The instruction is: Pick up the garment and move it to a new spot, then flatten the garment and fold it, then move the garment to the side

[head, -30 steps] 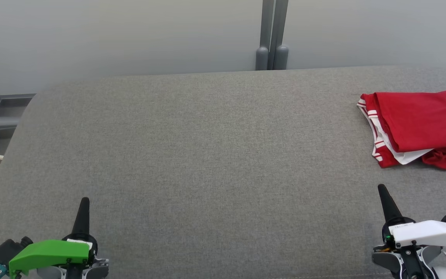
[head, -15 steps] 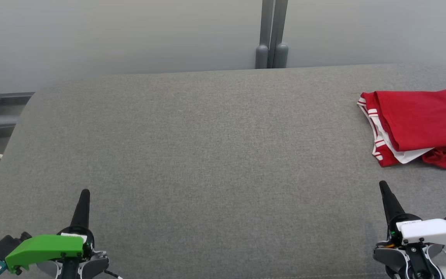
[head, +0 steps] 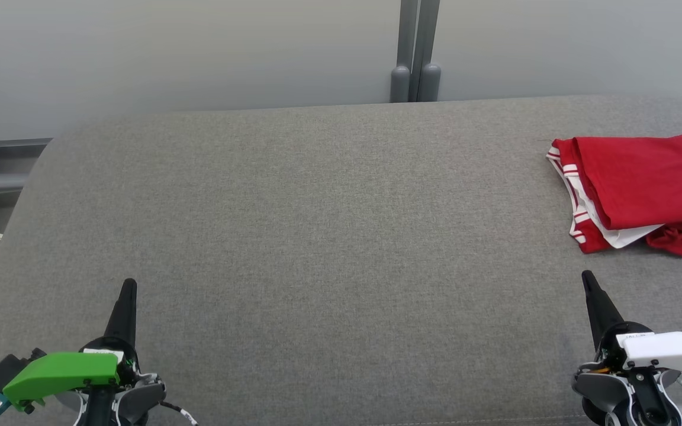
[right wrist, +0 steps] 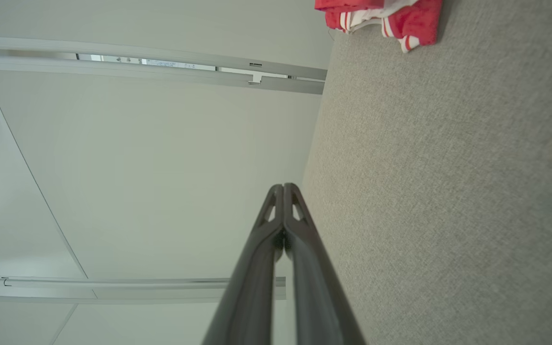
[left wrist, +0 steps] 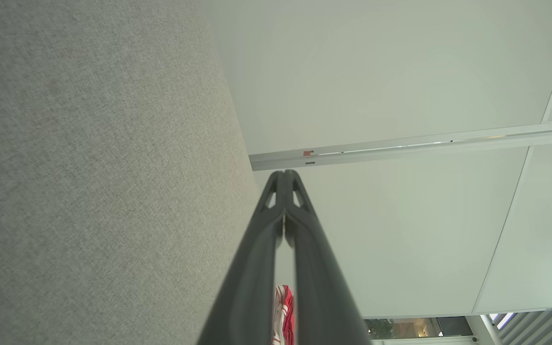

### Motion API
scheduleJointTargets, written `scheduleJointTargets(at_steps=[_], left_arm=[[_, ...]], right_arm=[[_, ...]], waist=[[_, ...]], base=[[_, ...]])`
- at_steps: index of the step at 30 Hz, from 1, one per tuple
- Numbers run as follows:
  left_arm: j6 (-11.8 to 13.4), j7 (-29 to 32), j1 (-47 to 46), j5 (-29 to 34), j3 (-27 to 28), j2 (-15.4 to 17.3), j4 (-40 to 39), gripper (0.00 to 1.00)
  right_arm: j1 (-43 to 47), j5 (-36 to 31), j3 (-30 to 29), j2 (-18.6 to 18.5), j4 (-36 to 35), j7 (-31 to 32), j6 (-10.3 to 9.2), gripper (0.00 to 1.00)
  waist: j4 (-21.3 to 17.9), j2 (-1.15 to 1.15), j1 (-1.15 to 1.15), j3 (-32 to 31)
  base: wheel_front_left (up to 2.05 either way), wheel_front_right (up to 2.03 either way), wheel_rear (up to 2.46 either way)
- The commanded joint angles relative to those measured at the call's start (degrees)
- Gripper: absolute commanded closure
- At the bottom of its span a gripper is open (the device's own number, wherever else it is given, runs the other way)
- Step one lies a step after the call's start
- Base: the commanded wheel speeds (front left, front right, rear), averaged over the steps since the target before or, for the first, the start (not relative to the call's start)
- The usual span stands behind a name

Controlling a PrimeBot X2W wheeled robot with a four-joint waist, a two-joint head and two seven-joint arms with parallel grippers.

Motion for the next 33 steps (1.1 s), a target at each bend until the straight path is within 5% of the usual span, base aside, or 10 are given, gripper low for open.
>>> scheduleJointTargets(at_steps=[1, 33], left_arm=[[-0.3, 0.3, -1.4, -1.2, 0.3, 0.0, -0.4, 1.00], [-0.8, 2.1, -2.2, -6.6, 1.0, -0.4, -0.7, 1.00]], right_arm=[[-0.9, 1.5, -0.2, -0.3, -0.6, 0.4, 0.02, 1.00], [-0.9, 7.8, -0.7, -0.3, -1.3, 2.0, 0.02, 1.00]], waist=[[0.0, 0.00, 0.00, 0.0], [-0.1, 0.00, 0.00, 0.4]], base=[[0.00, 0.00, 0.00], [0.00, 0.00, 0.00]])
